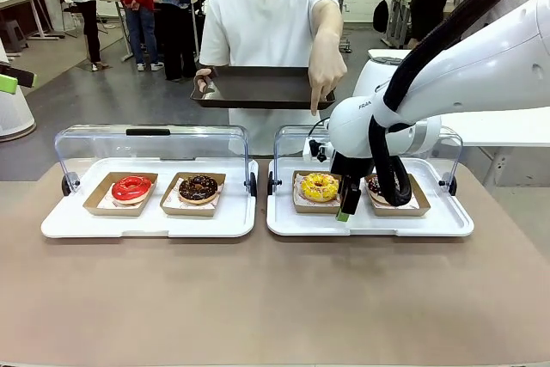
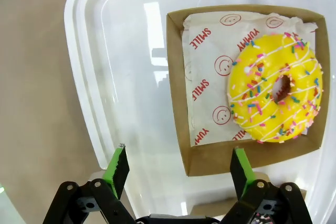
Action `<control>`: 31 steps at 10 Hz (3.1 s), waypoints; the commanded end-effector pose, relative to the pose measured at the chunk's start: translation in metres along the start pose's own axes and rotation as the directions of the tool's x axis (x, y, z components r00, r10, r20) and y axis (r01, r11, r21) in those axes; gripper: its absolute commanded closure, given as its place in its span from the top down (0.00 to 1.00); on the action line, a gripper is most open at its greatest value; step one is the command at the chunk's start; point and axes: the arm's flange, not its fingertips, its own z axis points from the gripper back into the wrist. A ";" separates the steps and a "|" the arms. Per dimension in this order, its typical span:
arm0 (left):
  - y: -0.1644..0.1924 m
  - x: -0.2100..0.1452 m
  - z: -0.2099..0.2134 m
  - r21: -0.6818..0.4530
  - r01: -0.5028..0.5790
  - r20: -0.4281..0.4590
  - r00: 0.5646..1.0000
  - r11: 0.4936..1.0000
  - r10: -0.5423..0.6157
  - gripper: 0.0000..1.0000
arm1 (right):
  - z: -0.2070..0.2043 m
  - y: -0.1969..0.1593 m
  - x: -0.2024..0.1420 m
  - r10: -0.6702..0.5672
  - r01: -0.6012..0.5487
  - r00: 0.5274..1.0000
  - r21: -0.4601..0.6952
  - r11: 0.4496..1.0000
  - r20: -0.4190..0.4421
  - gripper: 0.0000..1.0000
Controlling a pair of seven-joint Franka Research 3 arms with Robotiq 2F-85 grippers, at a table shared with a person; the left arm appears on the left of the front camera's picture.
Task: Provide the desired donut to the person.
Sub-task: Pick up and lift the Paper togo box containing the Donut pointed at by the person.
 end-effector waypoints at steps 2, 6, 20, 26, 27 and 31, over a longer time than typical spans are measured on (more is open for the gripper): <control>-0.001 0.001 0.000 -0.003 -0.004 0.006 1.000 1.000 0.004 1.00 | -0.006 -0.004 0.007 -0.017 0.018 1.000 0.007 1.000 -0.025 1.00; -0.001 0.001 0.000 -0.003 -0.004 0.006 1.000 1.000 0.004 1.00 | -0.009 -0.004 0.007 -0.001 0.002 1.000 0.014 1.000 -0.027 1.00; -0.001 0.001 0.000 -0.003 -0.004 0.006 1.000 1.000 0.004 1.00 | -0.010 0.001 0.006 0.065 -0.064 0.997 0.026 0.998 -0.029 0.00; -0.001 0.001 0.000 -0.003 -0.004 0.006 1.000 1.000 0.004 1.00 | 0.057 0.058 0.044 0.155 -0.150 0.967 0.040 0.988 -0.203 0.00; -0.001 0.001 0.000 -0.003 -0.004 0.006 1.000 1.000 0.004 1.00 | 0.077 0.068 0.051 0.143 -0.137 0.967 0.043 0.990 -0.211 0.00; -0.001 0.001 0.000 -0.003 -0.004 0.006 1.000 1.000 0.004 1.00 | 0.155 0.096 0.079 0.103 -0.094 0.961 0.046 0.994 -0.256 0.00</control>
